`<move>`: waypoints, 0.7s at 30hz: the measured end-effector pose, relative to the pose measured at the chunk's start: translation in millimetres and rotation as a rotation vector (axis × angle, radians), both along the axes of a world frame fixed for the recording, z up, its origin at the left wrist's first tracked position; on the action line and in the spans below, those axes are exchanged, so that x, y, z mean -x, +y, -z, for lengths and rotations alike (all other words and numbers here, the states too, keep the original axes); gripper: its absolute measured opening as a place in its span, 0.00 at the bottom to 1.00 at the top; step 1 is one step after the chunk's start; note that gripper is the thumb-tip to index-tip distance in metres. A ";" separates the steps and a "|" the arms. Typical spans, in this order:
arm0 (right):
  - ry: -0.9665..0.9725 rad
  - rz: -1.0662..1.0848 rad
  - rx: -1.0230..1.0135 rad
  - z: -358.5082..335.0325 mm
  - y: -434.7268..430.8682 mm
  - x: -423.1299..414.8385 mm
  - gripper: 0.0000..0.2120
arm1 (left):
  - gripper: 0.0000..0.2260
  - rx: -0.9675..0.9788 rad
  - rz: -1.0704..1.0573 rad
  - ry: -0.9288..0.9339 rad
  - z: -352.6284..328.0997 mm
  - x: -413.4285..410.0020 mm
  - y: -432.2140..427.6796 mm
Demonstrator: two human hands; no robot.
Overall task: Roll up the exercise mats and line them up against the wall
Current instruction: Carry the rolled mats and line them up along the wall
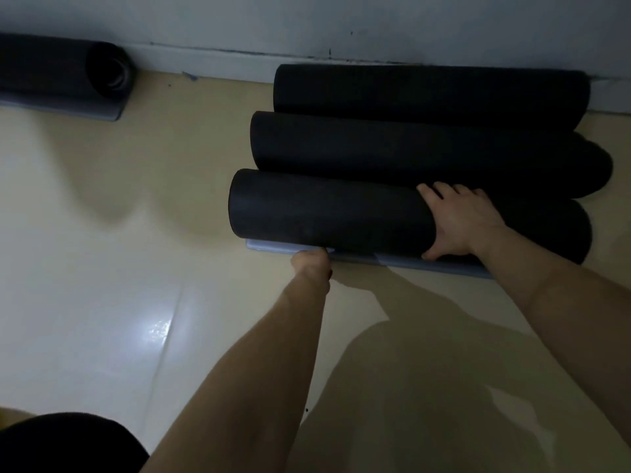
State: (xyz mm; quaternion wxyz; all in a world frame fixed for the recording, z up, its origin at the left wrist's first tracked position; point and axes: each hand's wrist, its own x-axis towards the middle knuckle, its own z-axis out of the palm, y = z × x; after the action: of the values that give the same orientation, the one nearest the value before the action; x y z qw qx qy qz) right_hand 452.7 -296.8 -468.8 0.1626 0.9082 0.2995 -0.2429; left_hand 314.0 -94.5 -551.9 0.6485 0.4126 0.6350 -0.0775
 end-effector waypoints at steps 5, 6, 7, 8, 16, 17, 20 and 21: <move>-0.007 -0.004 -0.010 -2.7 0.9 1.5 0.68 | 0.03 0.010 -0.049 -0.042 6.0 -5.7 -2.3; 0.011 0.009 -0.013 -4.4 2.7 3.9 0.68 | 0.03 -0.004 -0.060 -0.048 2.9 -6.2 -3.3; 0.040 0.027 -0.016 -6.9 5.3 8.5 0.67 | 0.04 -0.031 -0.082 -0.042 -1.6 -5.0 -3.6; 0.085 0.046 -0.030 -9.7 9.2 14.7 0.66 | 0.04 -0.079 -0.104 -0.026 -8.0 -1.8 -2.0; 0.649 0.469 -0.308 15.6 74.2 127.2 0.59 | 0.36 -0.148 0.024 -0.193 -30.9 90.9 34.0; 0.696 0.559 -0.396 21.2 84.0 131.7 0.60 | 0.42 -0.148 0.065 -0.217 -34.2 94.1 34.5; 0.790 0.712 -0.574 27.1 98.6 128.0 0.67 | 0.49 -0.162 0.086 -0.171 -33.2 94.1 37.9; 0.792 0.710 -0.598 26.1 100.8 128.4 0.65 | 0.46 -0.167 0.078 -0.159 -34.0 94.7 38.0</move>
State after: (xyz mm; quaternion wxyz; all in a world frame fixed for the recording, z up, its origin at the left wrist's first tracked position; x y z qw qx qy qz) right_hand 324.3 -196.0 -494.9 -0.3141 0.7996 0.0713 -0.5068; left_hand 219.4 -56.5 -517.8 0.6566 0.4945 0.5693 -0.0165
